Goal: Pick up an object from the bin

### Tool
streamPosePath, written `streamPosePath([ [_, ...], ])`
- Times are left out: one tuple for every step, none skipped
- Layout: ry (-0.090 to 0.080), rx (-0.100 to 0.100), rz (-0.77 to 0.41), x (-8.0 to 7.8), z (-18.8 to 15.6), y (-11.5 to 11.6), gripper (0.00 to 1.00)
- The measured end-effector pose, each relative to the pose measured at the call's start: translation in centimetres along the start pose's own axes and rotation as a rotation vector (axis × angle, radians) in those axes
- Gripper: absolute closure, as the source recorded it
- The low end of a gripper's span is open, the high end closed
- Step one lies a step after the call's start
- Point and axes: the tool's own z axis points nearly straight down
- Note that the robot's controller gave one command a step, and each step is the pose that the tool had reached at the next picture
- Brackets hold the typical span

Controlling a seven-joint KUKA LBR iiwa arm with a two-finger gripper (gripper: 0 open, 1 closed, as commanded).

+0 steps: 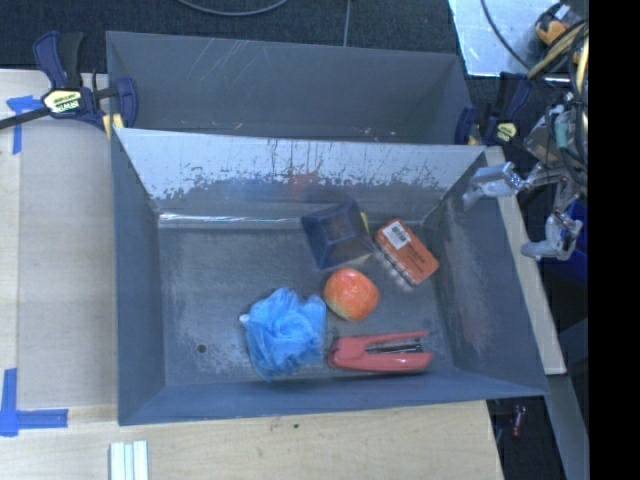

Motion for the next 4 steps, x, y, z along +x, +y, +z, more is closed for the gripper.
streamPosePath([
  [0.003,-0.004,0.002,-0.9,0.9,4.6,0.00],
  [-0.001,0.000,0.028,2.8,4.7,1.3,0.00],
  [-0.004,0.002,0.001,4.0,3.4,4.1,0.00],
  [-0.005,0.002,0.016,4.8,3.6,3.0,0.00],
])
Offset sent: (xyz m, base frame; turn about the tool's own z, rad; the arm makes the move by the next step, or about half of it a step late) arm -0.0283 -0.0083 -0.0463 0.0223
